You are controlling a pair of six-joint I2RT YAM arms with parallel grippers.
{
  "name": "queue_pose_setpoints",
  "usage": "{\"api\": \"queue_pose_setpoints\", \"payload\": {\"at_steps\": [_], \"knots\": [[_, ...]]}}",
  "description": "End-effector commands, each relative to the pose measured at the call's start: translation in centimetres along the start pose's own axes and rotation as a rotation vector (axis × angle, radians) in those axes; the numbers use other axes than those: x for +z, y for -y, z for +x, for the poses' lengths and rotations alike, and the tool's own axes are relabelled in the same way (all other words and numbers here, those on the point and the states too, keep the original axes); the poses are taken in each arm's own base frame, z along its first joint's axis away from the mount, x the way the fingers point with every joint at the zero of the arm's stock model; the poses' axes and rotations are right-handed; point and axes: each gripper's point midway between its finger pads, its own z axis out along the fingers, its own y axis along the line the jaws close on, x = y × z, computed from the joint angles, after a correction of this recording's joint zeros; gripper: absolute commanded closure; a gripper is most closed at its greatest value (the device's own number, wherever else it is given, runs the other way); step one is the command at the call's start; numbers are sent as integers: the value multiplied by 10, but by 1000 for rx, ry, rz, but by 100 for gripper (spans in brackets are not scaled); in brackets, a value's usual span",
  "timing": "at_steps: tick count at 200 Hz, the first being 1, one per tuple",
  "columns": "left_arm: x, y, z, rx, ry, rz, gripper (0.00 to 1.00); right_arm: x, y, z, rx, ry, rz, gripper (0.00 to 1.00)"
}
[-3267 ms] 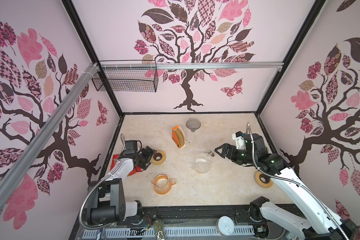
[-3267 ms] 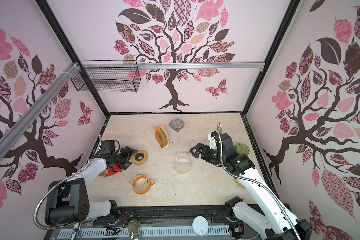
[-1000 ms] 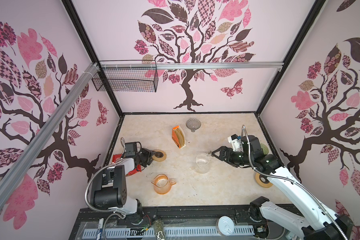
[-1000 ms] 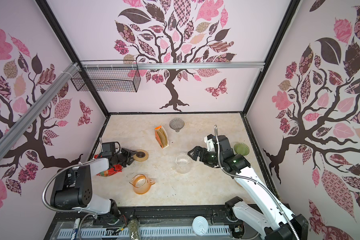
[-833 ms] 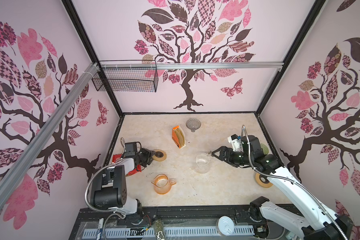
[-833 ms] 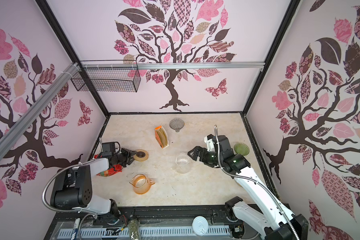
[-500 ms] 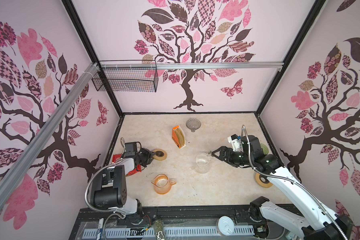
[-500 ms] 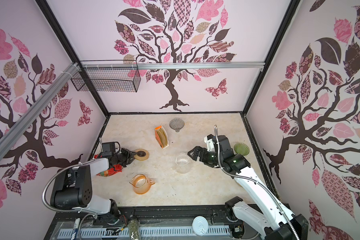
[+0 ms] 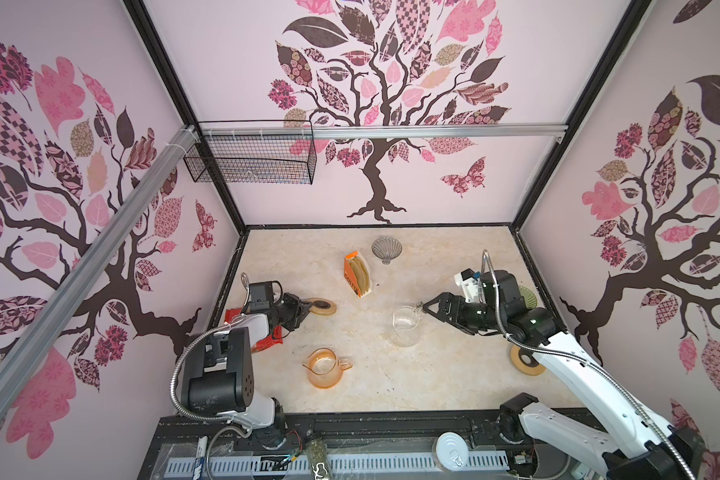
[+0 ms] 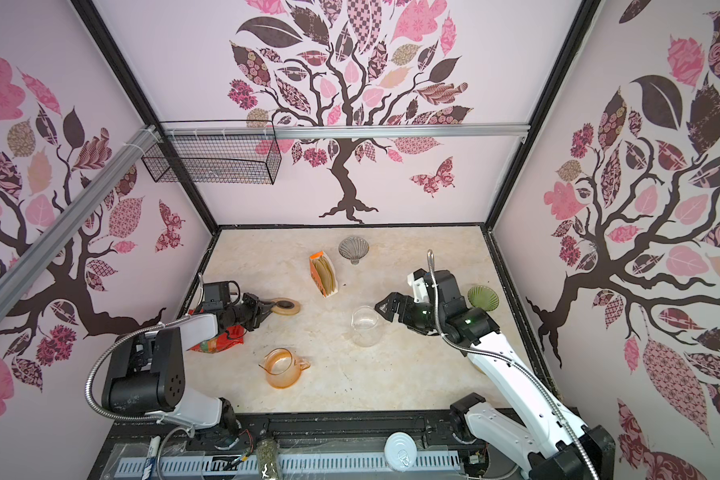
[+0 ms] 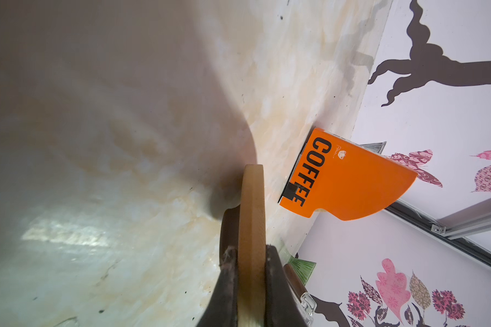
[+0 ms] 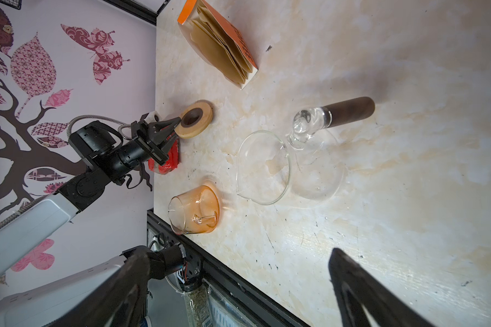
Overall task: Place the coffee filter in the dripper
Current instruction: 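Lift the bamboo ring with the left gripper toward the right gripper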
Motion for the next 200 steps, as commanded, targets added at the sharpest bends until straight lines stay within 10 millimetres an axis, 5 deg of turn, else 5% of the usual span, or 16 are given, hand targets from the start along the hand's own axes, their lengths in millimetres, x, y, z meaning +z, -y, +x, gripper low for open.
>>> {"api": "queue_pose_setpoints", "payload": {"at_steps": [1,145,200], "knots": [[-5,22,-5,24,0,38,95,-5,-17,-10,-27,18,-40,0],[-46,100,9,96,-6,250,100,-24,-44,-21,-36,12,-58,0],[-57,152,42,210,-46,335,100,-29,-53,-20,-64,6,-93,0]]}}
